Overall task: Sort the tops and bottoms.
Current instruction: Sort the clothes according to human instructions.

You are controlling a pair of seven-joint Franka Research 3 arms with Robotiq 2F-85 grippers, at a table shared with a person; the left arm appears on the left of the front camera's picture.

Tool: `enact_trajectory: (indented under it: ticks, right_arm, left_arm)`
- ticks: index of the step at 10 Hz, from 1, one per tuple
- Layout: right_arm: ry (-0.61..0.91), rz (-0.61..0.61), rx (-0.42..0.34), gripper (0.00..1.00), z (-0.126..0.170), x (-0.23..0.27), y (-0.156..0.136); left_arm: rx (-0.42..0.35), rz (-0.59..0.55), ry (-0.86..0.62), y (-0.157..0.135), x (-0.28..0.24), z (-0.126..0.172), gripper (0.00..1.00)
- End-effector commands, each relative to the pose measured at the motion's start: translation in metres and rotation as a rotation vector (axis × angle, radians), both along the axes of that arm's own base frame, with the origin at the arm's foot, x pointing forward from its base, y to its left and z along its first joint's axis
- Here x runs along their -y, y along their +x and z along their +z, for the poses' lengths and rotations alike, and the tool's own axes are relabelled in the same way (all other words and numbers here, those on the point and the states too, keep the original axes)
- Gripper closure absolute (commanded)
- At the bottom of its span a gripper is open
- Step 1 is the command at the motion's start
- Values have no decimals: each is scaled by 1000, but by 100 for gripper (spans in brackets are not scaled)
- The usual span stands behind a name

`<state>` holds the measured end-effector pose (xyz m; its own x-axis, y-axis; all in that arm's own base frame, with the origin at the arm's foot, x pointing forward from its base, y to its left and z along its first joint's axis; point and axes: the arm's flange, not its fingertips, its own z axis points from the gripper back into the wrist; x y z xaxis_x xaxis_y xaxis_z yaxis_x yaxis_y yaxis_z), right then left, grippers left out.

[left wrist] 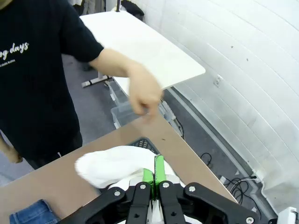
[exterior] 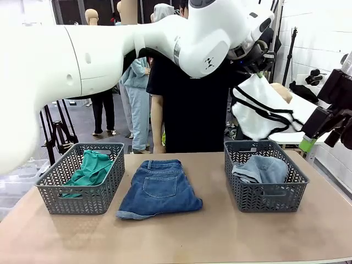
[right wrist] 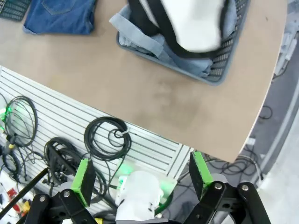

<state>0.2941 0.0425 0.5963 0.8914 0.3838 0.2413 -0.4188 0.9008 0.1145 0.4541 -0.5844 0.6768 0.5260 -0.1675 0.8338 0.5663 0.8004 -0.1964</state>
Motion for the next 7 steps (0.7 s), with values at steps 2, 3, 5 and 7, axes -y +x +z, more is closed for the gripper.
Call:
enact_trajectory:
  ticks: [2,3,5,7]
  right_arm:
    - [7,-1,-4,0,1,0,3]
    - [7,-1,-4,0,1,0,3]
    - [7,-1,-4,0,1,0,3]
    - [7,-1,-4,0,1,0,3]
  left_arm:
    - [0,0,0,0,0,0,100]
    - [-41,-26,-18,3,8,-17,100]
    - [-96,-19,-125,15,17,-53,100]
    - [-153,7,-195,23,13,-89,100]
